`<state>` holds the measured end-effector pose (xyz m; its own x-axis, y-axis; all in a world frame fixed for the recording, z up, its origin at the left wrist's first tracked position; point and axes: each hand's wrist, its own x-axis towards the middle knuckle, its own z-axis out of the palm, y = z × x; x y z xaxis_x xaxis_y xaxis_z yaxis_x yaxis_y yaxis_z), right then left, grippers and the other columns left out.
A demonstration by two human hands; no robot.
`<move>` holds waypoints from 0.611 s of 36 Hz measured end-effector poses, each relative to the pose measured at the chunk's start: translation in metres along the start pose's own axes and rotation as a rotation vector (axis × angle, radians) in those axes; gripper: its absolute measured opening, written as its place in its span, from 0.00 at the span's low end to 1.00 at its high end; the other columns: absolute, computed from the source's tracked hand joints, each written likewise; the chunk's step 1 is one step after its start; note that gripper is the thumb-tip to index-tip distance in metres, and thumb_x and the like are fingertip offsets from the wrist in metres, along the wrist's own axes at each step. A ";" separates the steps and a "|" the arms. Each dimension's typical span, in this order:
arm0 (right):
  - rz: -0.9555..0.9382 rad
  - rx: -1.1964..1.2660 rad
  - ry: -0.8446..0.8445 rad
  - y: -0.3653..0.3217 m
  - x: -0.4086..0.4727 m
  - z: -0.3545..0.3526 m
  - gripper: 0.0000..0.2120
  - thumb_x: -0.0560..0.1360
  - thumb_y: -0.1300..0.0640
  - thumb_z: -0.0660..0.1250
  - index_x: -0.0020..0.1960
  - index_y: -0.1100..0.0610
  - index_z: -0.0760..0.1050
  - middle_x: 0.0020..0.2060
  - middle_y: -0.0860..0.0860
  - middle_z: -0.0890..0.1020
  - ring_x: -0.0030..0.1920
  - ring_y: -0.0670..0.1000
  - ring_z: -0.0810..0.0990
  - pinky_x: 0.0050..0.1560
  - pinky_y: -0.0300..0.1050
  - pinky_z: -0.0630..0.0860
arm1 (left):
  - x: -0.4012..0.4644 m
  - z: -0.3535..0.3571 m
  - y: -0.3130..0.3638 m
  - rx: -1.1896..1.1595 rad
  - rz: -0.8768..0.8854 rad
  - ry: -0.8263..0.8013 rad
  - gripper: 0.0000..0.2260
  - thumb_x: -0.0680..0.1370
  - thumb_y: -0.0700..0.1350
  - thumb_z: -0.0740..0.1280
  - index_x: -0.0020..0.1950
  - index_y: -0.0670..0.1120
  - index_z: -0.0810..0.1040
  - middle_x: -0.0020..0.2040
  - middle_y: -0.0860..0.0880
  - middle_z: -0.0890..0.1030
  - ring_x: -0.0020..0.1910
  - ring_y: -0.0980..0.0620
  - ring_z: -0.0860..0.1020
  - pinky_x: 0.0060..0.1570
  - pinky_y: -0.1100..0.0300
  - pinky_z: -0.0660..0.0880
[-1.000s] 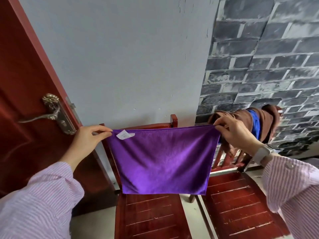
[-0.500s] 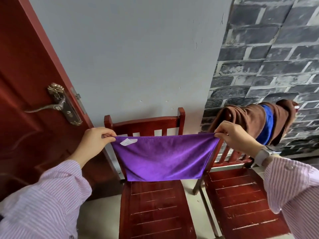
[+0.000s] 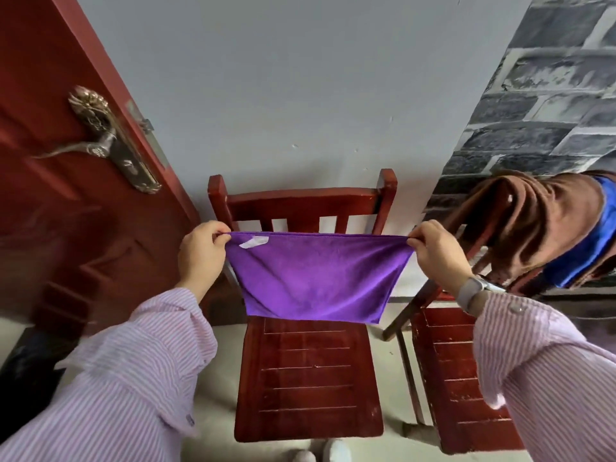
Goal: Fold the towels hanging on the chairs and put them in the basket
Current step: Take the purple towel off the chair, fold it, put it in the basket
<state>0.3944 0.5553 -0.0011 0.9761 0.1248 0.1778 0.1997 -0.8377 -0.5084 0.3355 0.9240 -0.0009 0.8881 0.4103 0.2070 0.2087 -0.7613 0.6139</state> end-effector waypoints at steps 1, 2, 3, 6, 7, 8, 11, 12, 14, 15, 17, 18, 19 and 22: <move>-0.007 0.023 0.021 0.003 -0.005 0.006 0.02 0.73 0.65 0.65 0.44 0.64 0.75 0.43 0.58 0.76 0.44 0.59 0.76 0.46 0.50 0.72 | -0.006 0.003 -0.005 -0.010 0.018 0.014 0.05 0.74 0.36 0.66 0.47 0.41 0.80 0.46 0.43 0.82 0.45 0.43 0.79 0.47 0.57 0.72; -0.015 0.041 0.038 0.005 -0.011 0.012 0.02 0.73 0.65 0.65 0.44 0.64 0.75 0.43 0.58 0.76 0.43 0.59 0.76 0.46 0.51 0.73 | -0.014 0.005 -0.011 -0.021 0.043 0.029 0.05 0.74 0.35 0.66 0.47 0.40 0.80 0.46 0.43 0.82 0.45 0.44 0.78 0.46 0.60 0.70; -0.018 0.052 0.046 0.009 -0.019 0.017 0.02 0.73 0.65 0.65 0.45 0.64 0.75 0.43 0.58 0.76 0.43 0.58 0.76 0.45 0.52 0.73 | -0.023 0.007 -0.017 -0.032 0.074 0.042 0.05 0.73 0.34 0.66 0.46 0.39 0.80 0.45 0.42 0.82 0.44 0.43 0.78 0.46 0.61 0.69; -0.015 0.064 0.009 0.024 -0.052 0.034 0.02 0.73 0.66 0.66 0.45 0.64 0.75 0.42 0.56 0.76 0.41 0.56 0.76 0.44 0.51 0.74 | -0.057 0.014 -0.044 -0.018 0.147 0.027 0.04 0.72 0.33 0.67 0.45 0.39 0.80 0.43 0.43 0.82 0.43 0.43 0.78 0.45 0.60 0.68; -0.016 0.062 -0.023 0.032 -0.065 0.040 0.02 0.73 0.65 0.66 0.45 0.63 0.75 0.42 0.54 0.75 0.40 0.54 0.75 0.43 0.51 0.75 | -0.071 0.018 -0.054 0.000 0.163 0.005 0.04 0.73 0.34 0.67 0.45 0.39 0.80 0.43 0.43 0.82 0.43 0.44 0.77 0.45 0.59 0.68; -0.026 0.055 -0.058 0.039 -0.078 0.046 0.01 0.73 0.64 0.66 0.45 0.62 0.76 0.41 0.52 0.75 0.40 0.53 0.75 0.42 0.50 0.75 | -0.086 0.022 -0.065 0.015 0.173 -0.020 0.03 0.72 0.36 0.67 0.44 0.40 0.80 0.43 0.45 0.82 0.43 0.46 0.76 0.46 0.59 0.68; -0.080 0.033 -0.183 0.059 -0.119 0.068 0.08 0.73 0.56 0.61 0.44 0.60 0.76 0.43 0.53 0.77 0.44 0.52 0.76 0.41 0.45 0.75 | -0.129 0.038 -0.097 0.065 0.137 -0.110 0.04 0.72 0.39 0.67 0.43 0.43 0.80 0.42 0.48 0.81 0.45 0.52 0.72 0.44 0.62 0.68; -0.082 0.024 -0.231 0.065 -0.131 0.076 0.12 0.73 0.53 0.59 0.44 0.60 0.76 0.43 0.53 0.77 0.44 0.52 0.76 0.40 0.44 0.74 | -0.143 0.044 -0.107 0.098 0.117 -0.149 0.03 0.72 0.39 0.67 0.43 0.44 0.80 0.42 0.49 0.81 0.45 0.53 0.72 0.43 0.61 0.69; -0.051 0.001 -0.320 0.079 -0.157 0.095 0.13 0.73 0.52 0.57 0.43 0.60 0.76 0.42 0.53 0.78 0.43 0.54 0.76 0.37 0.46 0.74 | -0.169 0.059 -0.127 0.159 0.073 -0.250 0.03 0.72 0.40 0.68 0.43 0.46 0.80 0.41 0.51 0.81 0.45 0.55 0.71 0.40 0.57 0.72; -0.012 -0.014 -0.369 0.085 -0.170 0.104 0.11 0.73 0.53 0.59 0.42 0.60 0.76 0.41 0.52 0.77 0.42 0.55 0.77 0.36 0.47 0.74 | -0.180 0.066 -0.134 0.183 0.050 -0.312 0.03 0.72 0.39 0.68 0.42 0.47 0.80 0.41 0.52 0.81 0.45 0.56 0.70 0.38 0.56 0.73; 0.080 -0.035 -0.491 0.100 -0.195 0.124 0.05 0.73 0.59 0.63 0.42 0.60 0.76 0.40 0.52 0.76 0.43 0.57 0.77 0.37 0.49 0.73 | -0.201 0.081 -0.147 0.221 0.012 -0.465 0.03 0.72 0.39 0.68 0.41 0.47 0.79 0.41 0.52 0.80 0.46 0.56 0.70 0.39 0.56 0.73; 0.120 -0.034 -0.560 0.105 -0.206 0.133 0.05 0.73 0.61 0.63 0.42 0.60 0.76 0.40 0.52 0.76 0.44 0.58 0.77 0.38 0.50 0.73 | -0.210 0.089 -0.156 0.238 -0.024 -0.563 0.04 0.71 0.38 0.68 0.42 0.47 0.79 0.42 0.52 0.80 0.47 0.55 0.71 0.40 0.56 0.73; 0.157 -0.035 -0.632 0.113 -0.218 0.143 0.06 0.72 0.60 0.61 0.43 0.60 0.77 0.40 0.53 0.77 0.45 0.59 0.77 0.40 0.50 0.73 | -0.218 0.097 -0.165 0.248 -0.068 -0.662 0.05 0.71 0.38 0.68 0.42 0.48 0.80 0.42 0.51 0.80 0.48 0.53 0.73 0.42 0.56 0.72; 0.214 -0.057 -0.847 0.133 -0.243 0.170 0.09 0.73 0.60 0.63 0.51 0.56 0.77 0.50 0.53 0.80 0.53 0.56 0.77 0.50 0.48 0.73 | -0.235 0.119 -0.195 0.288 -0.158 -0.918 0.08 0.70 0.39 0.67 0.40 0.54 0.77 0.38 0.52 0.78 0.46 0.49 0.77 0.41 0.57 0.71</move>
<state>0.1983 0.5037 -0.2552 0.7320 0.2959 -0.6137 0.0228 -0.9109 -0.4120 0.1349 0.9160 -0.2601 0.7895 0.0606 -0.6107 0.3364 -0.8750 0.3482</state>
